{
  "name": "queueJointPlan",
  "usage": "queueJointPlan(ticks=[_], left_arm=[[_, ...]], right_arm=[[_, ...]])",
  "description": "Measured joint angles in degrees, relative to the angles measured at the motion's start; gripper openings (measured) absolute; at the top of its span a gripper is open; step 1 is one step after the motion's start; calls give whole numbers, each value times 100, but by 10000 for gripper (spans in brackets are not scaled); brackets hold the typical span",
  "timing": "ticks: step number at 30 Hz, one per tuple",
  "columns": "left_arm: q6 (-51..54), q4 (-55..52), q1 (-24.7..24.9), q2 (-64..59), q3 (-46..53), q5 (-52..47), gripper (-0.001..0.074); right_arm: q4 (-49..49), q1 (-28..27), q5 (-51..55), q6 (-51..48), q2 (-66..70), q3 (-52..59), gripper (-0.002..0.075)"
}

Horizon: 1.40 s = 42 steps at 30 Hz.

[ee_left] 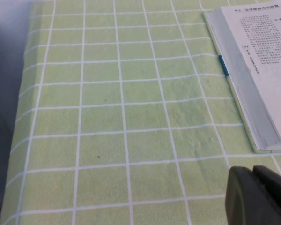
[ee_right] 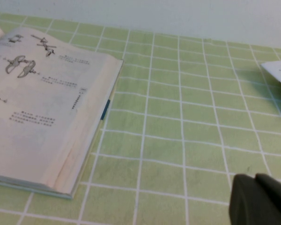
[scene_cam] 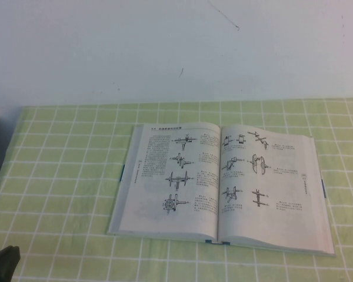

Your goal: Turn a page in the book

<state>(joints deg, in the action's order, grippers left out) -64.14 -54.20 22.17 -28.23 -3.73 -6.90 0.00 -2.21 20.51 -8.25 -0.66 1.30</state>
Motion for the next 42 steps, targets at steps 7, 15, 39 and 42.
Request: queueJointPlan(ticks=[7, 15, 39, 42], left_arm=[[0, 0, 0, 0, 0, 0, -2], [185, 364, 0, 30, 0, -498, -2], [6485, 5756, -3427, 2875, 502, -845, -2], [6690, 5942, -3677, 2875, 502, -938, -2]], right_arm=[[0, 0, 0, 0, 0, -3, -3], [0, 0, 0, 0, 0, -3, -3], [74, 0, 13, 0, 0, -3, -3], [74, 0, 13, 0, 0, -3, -3]])
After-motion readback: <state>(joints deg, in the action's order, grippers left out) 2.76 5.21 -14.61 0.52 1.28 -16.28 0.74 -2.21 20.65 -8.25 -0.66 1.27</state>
